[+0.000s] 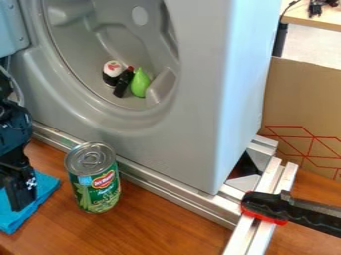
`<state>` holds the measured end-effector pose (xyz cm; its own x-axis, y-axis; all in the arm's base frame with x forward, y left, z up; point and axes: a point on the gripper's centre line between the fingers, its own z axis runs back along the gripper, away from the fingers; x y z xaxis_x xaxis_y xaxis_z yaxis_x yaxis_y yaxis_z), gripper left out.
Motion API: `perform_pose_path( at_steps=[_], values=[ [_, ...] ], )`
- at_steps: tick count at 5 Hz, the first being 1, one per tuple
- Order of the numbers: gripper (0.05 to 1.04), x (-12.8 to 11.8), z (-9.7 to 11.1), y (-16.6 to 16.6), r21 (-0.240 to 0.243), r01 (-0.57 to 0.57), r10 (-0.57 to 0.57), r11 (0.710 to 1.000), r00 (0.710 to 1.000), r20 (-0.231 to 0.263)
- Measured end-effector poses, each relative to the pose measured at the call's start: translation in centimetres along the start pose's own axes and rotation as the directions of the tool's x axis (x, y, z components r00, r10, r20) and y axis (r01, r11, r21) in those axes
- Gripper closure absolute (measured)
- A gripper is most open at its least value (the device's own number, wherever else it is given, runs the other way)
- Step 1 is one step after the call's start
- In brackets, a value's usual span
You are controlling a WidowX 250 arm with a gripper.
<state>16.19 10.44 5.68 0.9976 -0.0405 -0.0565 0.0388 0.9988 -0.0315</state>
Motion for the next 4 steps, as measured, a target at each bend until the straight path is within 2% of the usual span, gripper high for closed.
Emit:
perform_pose_path(
  at_steps=[1, 2, 3, 4],
  values=[
    [0.083, -0.1, -0.3, 0.0, -0.005, -0.008, 0.008, 1.0, 1.0, -0.014],
    [0.083, 2.1, 0.4, 1.4, 0.108, -0.066, 0.07, 0.992, 0.997, -0.036],
    [0.083, 4.7, 1.6, 2.7, 0.127, -0.065, 0.067, 0.99, 0.998, -0.01],
    [0.083, 6.6, 2.6, 3.7, 0.15, -0.079, 0.072, 0.985, 0.996, 0.052]
  ],
)
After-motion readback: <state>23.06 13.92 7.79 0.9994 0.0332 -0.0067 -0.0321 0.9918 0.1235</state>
